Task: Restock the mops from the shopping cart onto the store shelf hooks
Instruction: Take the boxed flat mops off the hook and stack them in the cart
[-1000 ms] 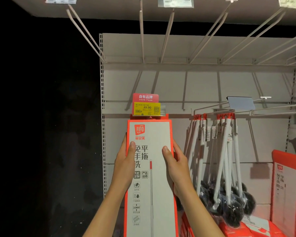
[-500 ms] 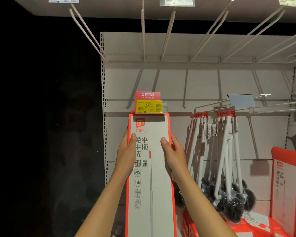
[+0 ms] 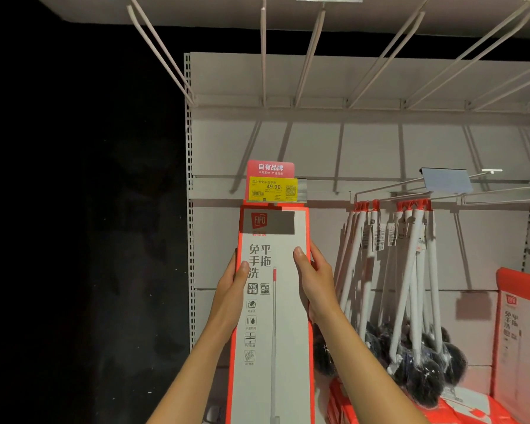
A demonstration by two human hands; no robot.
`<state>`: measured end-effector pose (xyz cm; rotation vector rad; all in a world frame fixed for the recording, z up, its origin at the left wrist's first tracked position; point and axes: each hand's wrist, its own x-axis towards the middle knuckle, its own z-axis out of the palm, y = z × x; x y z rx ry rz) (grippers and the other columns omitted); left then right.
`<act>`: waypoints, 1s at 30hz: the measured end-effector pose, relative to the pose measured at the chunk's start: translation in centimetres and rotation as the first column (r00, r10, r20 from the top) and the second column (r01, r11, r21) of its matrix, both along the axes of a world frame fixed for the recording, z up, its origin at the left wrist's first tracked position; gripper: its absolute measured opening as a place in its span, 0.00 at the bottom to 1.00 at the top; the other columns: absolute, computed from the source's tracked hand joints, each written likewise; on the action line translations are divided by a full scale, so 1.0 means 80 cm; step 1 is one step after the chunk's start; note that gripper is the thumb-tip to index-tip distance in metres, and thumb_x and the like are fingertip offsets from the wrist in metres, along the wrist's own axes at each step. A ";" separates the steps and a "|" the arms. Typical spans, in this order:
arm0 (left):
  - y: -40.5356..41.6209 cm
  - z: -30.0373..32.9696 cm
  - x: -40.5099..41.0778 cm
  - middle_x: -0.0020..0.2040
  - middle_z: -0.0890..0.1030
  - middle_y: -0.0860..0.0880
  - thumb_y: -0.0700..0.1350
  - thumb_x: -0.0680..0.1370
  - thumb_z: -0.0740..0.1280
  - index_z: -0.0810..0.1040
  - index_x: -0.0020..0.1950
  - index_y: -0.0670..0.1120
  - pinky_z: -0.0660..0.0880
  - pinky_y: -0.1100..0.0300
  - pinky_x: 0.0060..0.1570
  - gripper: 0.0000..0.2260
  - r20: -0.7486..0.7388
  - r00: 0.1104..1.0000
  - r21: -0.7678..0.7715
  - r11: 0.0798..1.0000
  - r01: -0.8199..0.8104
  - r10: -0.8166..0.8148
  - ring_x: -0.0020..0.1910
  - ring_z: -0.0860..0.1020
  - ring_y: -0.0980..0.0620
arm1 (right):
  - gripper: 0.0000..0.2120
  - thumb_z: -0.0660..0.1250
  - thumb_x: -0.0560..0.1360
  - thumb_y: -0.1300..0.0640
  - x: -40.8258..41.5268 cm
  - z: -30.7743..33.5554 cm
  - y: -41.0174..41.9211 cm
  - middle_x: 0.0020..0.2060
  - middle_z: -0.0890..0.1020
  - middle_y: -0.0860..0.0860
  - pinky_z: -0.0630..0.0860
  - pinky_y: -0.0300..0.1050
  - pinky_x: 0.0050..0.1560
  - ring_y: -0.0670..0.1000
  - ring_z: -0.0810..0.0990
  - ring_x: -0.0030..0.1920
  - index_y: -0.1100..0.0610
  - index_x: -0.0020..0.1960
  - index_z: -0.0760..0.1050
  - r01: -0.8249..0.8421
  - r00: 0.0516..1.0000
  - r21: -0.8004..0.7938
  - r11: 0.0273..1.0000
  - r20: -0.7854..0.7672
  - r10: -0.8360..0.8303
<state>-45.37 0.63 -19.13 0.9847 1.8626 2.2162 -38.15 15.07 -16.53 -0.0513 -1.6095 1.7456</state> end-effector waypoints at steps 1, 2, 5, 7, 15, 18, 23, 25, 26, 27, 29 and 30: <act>0.002 0.000 -0.003 0.55 0.86 0.52 0.56 0.83 0.58 0.66 0.76 0.57 0.80 0.43 0.53 0.20 0.003 1.000 0.003 1.000 -0.002 0.002 0.51 0.85 0.45 | 0.21 0.63 0.83 0.53 -0.003 -0.001 0.002 0.52 0.86 0.50 0.84 0.50 0.46 0.54 0.87 0.50 0.47 0.75 0.68 -0.004 1.000 0.001 1.000 0.004 0.004; 0.003 0.001 -0.006 0.54 0.86 0.52 0.56 0.84 0.57 0.67 0.76 0.57 0.80 0.46 0.50 0.20 0.006 1.000 0.002 1.000 -0.003 0.003 0.51 0.85 0.44 | 0.21 0.63 0.83 0.53 -0.005 -0.001 0.003 0.52 0.86 0.50 0.84 0.51 0.46 0.54 0.87 0.50 0.47 0.75 0.67 -0.007 1.000 0.003 1.000 0.005 0.007; 0.006 -0.001 -0.013 0.53 0.86 0.50 0.56 0.84 0.57 0.67 0.76 0.56 0.81 0.56 0.40 0.20 0.012 1.000 -0.014 1.000 -0.016 0.016 0.48 0.86 0.44 | 0.20 0.62 0.83 0.53 -0.010 -0.002 0.006 0.52 0.87 0.49 0.83 0.49 0.46 0.53 0.87 0.50 0.47 0.75 0.68 -0.012 1.000 0.009 1.000 0.003 0.012; 0.008 -0.003 -0.017 0.53 0.86 0.49 0.55 0.84 0.57 0.68 0.76 0.55 0.81 0.60 0.37 0.20 0.021 0.999 -0.012 1.000 -0.024 0.024 0.47 0.86 0.46 | 0.20 0.62 0.83 0.54 -0.013 -0.002 0.008 0.52 0.86 0.49 0.83 0.46 0.45 0.52 0.86 0.50 0.47 0.75 0.68 -0.012 1.000 0.014 1.000 0.009 0.012; 0.026 -0.007 -0.031 0.51 0.86 0.49 0.55 0.85 0.56 0.72 0.72 0.54 0.81 0.58 0.40 0.17 0.046 0.999 0.021 0.999 -0.025 0.024 0.45 0.86 0.48 | 0.27 0.67 0.80 0.54 -0.014 -0.024 0.025 0.58 0.84 0.45 0.83 0.42 0.46 0.46 0.86 0.51 0.42 0.76 0.64 -0.001 0.996 0.161 0.987 0.086 -0.013; 0.033 -0.006 -0.037 0.50 0.86 0.49 0.55 0.85 0.55 0.73 0.70 0.52 0.80 0.60 0.38 0.17 0.062 0.998 0.022 0.999 -0.032 0.031 0.45 0.86 0.49 | 0.29 0.69 0.79 0.51 -0.020 -0.043 0.032 0.61 0.82 0.45 0.83 0.46 0.53 0.46 0.85 0.54 0.41 0.77 0.63 0.026 0.993 0.160 0.987 0.107 -0.043; 0.040 -0.011 -0.047 0.48 0.86 0.49 0.56 0.85 0.56 0.75 0.65 0.51 0.80 0.55 0.43 0.15 0.065 0.997 0.025 0.999 -0.046 0.044 0.44 0.86 0.49 | 0.24 0.66 0.81 0.52 -0.029 -0.053 0.035 0.59 0.83 0.42 0.82 0.44 0.53 0.45 0.83 0.57 0.42 0.75 0.66 0.045 0.997 0.182 0.982 0.057 -0.056; 0.043 -0.013 -0.051 0.46 0.86 0.50 0.56 0.85 0.56 0.76 0.62 0.50 0.80 0.56 0.42 0.15 0.052 0.997 0.022 0.998 -0.060 0.059 0.42 0.85 0.50 | 0.24 0.65 0.82 0.55 -0.033 -0.056 0.034 0.60 0.83 0.43 0.81 0.40 0.50 0.45 0.83 0.56 0.45 0.76 0.66 0.053 0.998 0.174 0.983 0.031 -0.059; 0.044 -0.014 -0.053 0.45 0.86 0.50 0.56 0.85 0.56 0.76 0.61 0.50 0.80 0.58 0.41 0.15 0.046 0.997 0.020 0.997 -0.069 0.068 0.42 0.85 0.51 | 0.23 0.65 0.82 0.56 -0.034 -0.058 0.034 0.60 0.83 0.43 0.81 0.39 0.50 0.44 0.83 0.57 0.47 0.76 0.67 0.064 0.998 0.175 0.983 0.016 -0.067; 0.045 -0.015 -0.055 0.45 0.85 0.50 0.56 0.84 0.56 0.76 0.61 0.49 0.80 0.58 0.41 0.14 0.038 0.996 0.016 0.997 -0.077 0.076 0.41 0.85 0.51 | 0.24 0.65 0.82 0.56 -0.036 -0.060 0.035 0.61 0.82 0.44 0.81 0.38 0.50 0.44 0.83 0.57 0.48 0.76 0.66 0.074 0.997 0.177 0.982 0.003 -0.076; 0.047 -0.019 -0.061 0.46 0.85 0.48 0.56 0.84 0.56 0.76 0.59 0.49 0.79 0.56 0.43 0.15 0.017 0.995 0.007 0.995 -0.099 0.099 0.42 0.85 0.51 | 0.25 0.65 0.82 0.58 -0.042 -0.066 0.037 0.63 0.81 0.46 0.80 0.36 0.50 0.43 0.82 0.58 0.50 0.77 0.65 0.087 0.996 0.179 0.980 -0.008 -0.087; 0.048 -0.021 -0.064 0.46 0.85 0.47 0.56 0.84 0.56 0.76 0.59 0.48 0.79 0.55 0.44 0.15 0.007 0.994 0.001 0.994 -0.111 0.111 0.42 0.85 0.51 | 0.25 0.65 0.82 0.58 -0.045 -0.069 0.038 0.64 0.81 0.47 0.79 0.35 0.50 0.43 0.82 0.59 0.50 0.77 0.65 0.091 0.996 0.180 0.979 -0.005 -0.092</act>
